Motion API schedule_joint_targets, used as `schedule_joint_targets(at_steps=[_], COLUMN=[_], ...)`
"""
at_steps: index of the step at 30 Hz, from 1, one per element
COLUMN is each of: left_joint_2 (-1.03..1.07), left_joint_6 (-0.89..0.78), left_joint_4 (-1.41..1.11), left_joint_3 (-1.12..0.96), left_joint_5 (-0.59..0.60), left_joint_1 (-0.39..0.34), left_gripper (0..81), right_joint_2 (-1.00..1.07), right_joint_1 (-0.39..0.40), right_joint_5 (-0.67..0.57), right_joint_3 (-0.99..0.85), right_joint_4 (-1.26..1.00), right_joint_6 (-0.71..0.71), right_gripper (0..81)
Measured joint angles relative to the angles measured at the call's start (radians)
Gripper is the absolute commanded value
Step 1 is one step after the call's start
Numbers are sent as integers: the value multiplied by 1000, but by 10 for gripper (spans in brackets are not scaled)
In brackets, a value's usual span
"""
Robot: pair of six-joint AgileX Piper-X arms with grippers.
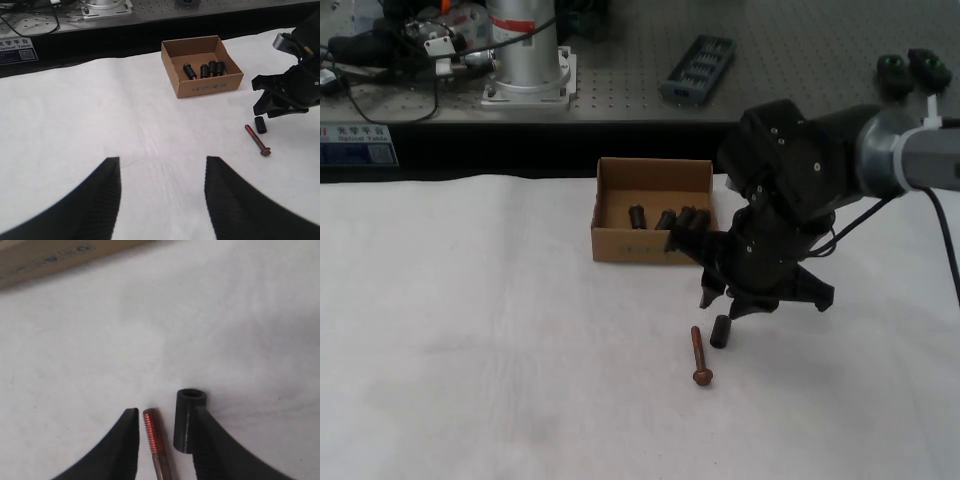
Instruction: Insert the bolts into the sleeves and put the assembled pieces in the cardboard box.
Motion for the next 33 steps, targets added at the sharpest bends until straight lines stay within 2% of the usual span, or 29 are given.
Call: schedule_joint_targets(at_steps=[24,26,33], left_joint_2=[7,15,35], left_joint_6=[0,0,0], left_joint_4=[0,0,-1], left_joint_3=[0,0,0], left_joint_5=[0,0,0], left_joint_1=[0,0,0], left_gripper=[377,377,377], right_joint_2=[57,57,57], right_joint_1=[0,0,0], right_joint_5=[0,0,-4], right_joint_3=[-1,-1,-3], right_joint_4=[7,7,11], right_joint_6=[38,38,35], right_gripper=[262,223,15])
